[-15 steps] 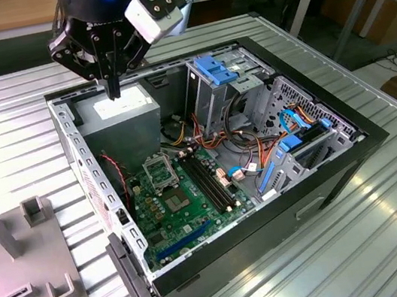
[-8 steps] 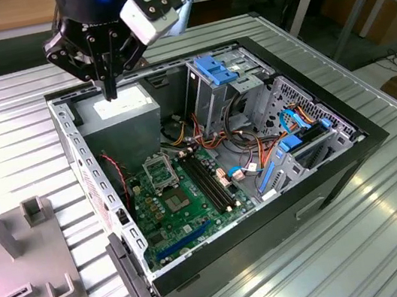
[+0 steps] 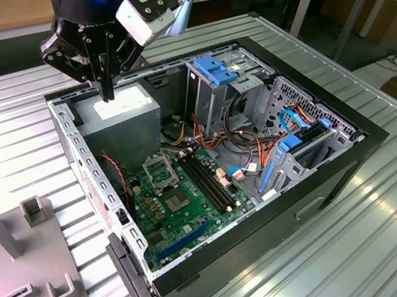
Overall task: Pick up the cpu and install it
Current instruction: 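Reach for the cpu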
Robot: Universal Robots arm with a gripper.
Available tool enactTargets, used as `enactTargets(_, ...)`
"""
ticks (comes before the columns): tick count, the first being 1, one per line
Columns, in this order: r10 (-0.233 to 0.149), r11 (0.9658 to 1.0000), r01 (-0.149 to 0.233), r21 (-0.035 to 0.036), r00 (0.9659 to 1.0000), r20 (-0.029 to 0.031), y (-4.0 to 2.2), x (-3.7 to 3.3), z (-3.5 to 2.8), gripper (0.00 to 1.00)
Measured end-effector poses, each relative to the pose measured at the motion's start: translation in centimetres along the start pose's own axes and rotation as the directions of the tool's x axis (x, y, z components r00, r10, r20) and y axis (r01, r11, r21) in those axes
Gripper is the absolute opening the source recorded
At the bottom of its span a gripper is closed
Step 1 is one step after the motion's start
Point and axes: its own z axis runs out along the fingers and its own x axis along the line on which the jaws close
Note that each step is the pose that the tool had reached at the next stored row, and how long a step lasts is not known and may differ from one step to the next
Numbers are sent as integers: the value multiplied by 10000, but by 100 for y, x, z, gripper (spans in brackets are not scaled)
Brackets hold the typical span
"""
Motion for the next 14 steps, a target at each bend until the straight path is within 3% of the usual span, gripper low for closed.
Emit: enactTargets(14, 0, 10000, 0, 0, 10000, 0, -4, 63, -2, 15)
